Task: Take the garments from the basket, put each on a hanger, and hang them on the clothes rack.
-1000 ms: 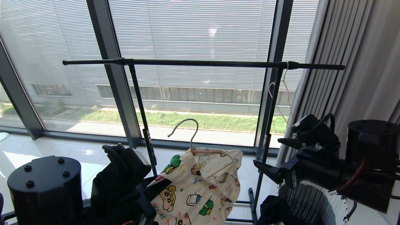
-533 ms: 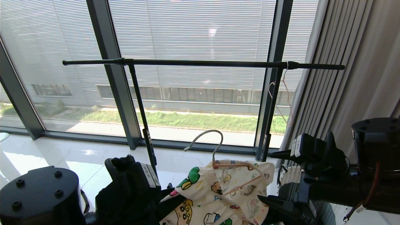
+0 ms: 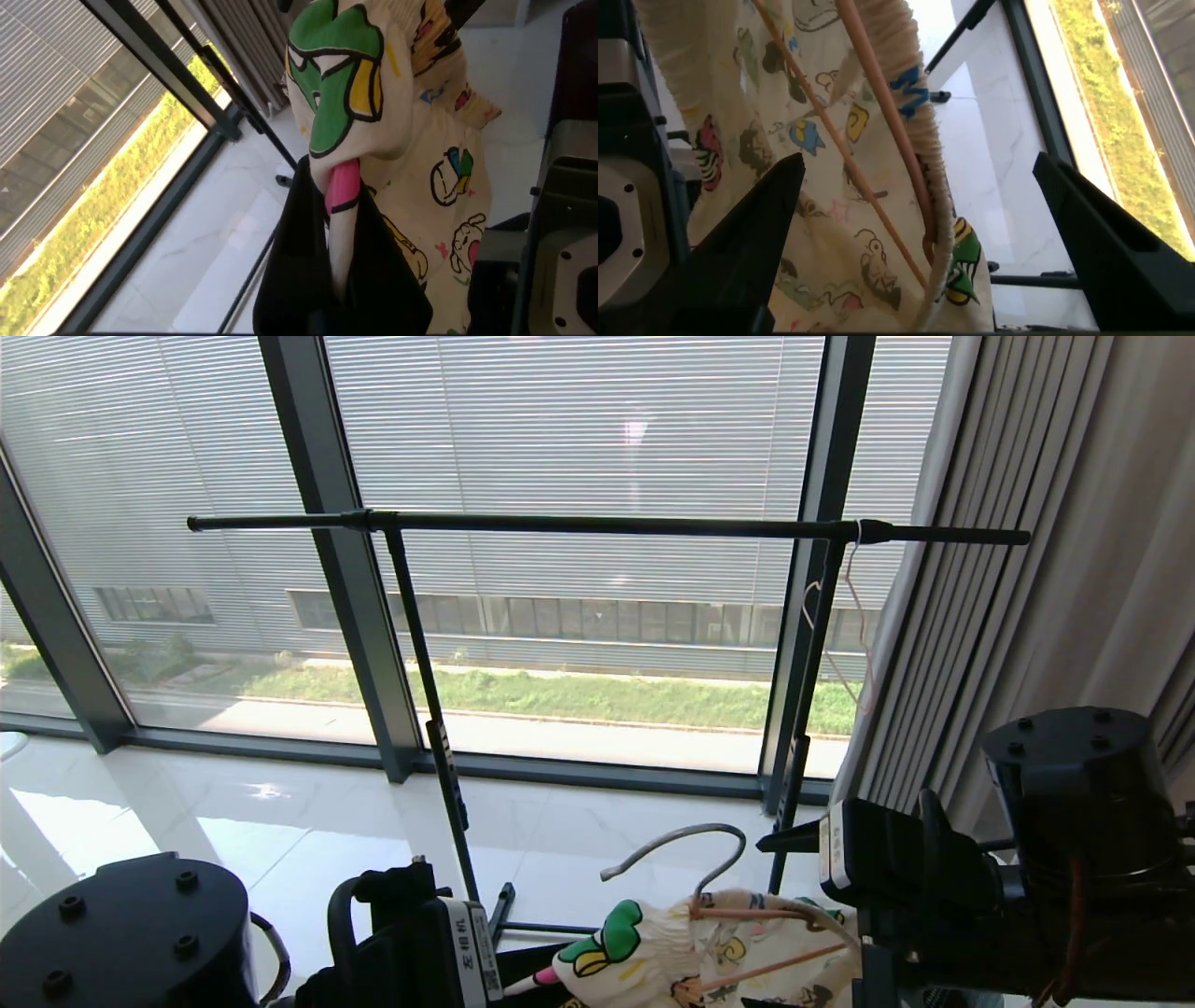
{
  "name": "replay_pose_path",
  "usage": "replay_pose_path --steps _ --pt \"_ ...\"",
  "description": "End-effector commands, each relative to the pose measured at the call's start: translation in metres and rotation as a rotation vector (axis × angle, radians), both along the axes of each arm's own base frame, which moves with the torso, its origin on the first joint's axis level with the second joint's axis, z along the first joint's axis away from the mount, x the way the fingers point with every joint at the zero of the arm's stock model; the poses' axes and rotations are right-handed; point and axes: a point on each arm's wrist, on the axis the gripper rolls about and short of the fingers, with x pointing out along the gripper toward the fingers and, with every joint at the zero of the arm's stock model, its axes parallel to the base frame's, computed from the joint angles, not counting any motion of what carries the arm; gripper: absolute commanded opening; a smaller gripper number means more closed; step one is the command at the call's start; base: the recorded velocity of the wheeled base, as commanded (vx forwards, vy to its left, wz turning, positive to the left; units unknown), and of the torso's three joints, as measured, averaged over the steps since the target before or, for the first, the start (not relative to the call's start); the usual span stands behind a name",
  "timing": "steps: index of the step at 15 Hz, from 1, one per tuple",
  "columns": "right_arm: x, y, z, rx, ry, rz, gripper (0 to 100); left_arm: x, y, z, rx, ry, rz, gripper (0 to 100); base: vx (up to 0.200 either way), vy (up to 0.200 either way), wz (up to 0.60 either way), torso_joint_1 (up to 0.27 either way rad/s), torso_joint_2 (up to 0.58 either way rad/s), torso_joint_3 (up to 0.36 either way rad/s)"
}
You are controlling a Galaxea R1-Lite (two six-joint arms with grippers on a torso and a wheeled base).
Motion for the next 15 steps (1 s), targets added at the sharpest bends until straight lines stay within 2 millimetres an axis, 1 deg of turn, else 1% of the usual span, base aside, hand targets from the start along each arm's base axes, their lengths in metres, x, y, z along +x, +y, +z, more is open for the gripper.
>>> replay_pose_path --steps 1,4,8,12,13,15 --pt "0.0029 0.0060 -0.0083 -0.026 0.022 0.008 100 -0.0008 -0.0004 0.0002 0.002 -0.008 -0.013 0 0.000 0.000 0.00 0.000 0.00 0.000" --pt "0.0043 0.0077 -0.0117 -0.037 0.029 0.009 100 -0.0034 -0.0025 0.0009 0.001 -0.013 -0.034 0 0.000 0.000 0.00 0.000 0.00 0.000" --pt "0.0089 0.0131 -0.0103 -0.041 0.008 0.021 100 -0.0056 -0.0045 0.0006 0.002 -0.012 -0.049 0 0.000 0.000 0.00 0.000 0.00 0.000" --pt "0.0091 0.0139 -0.0115 -0.048 0.005 0.026 100 -0.0055 -0.0041 0.0009 0.002 -0.015 -0.047 0 0.000 0.000 0.00 0.000 0.00 0.000" --pt "0.0089 0.0137 -0.0111 -0.047 0.002 0.027 0 -0.0056 -0.0044 0.0006 0.003 -0.014 -0.048 0 0.000 0.000 0.00 0.000 0.00 0.000" --pt "0.0069 0.0141 -0.0104 -0.049 -0.009 0.035 0 -0.0056 -0.0044 0.0006 0.003 -0.012 -0.048 0 0.000 0.000 0.00 0.000 0.00 0.000"
